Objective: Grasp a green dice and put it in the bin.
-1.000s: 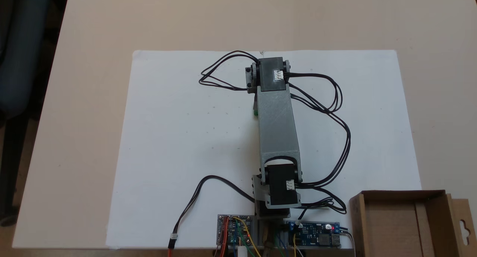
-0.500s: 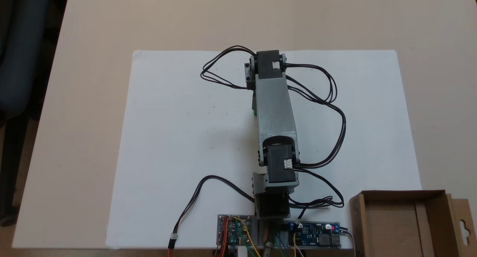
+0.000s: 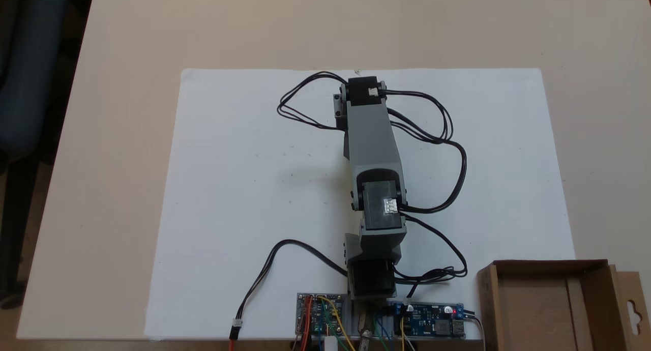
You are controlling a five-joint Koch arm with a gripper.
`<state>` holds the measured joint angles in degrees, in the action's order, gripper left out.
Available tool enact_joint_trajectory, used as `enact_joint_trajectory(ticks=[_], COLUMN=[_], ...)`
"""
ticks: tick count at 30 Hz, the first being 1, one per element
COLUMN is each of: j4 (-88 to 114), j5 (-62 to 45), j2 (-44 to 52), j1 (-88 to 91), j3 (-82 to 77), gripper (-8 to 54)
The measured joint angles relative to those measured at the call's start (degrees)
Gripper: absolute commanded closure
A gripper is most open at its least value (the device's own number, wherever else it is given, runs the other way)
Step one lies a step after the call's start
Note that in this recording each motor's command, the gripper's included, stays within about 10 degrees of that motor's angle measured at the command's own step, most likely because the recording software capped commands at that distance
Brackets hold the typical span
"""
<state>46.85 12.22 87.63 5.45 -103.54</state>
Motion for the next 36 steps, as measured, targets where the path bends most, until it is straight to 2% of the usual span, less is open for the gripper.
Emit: enact_joint_trajectory(ticks=[26, 36], j4=[-7.9, -10.1], j5=[-0.1, -0.1], j2=[-0.1, -5.5], j1=[-0.5, 0.4], j3=[-4.7, -4.7], gripper=[2.0, 2.0])
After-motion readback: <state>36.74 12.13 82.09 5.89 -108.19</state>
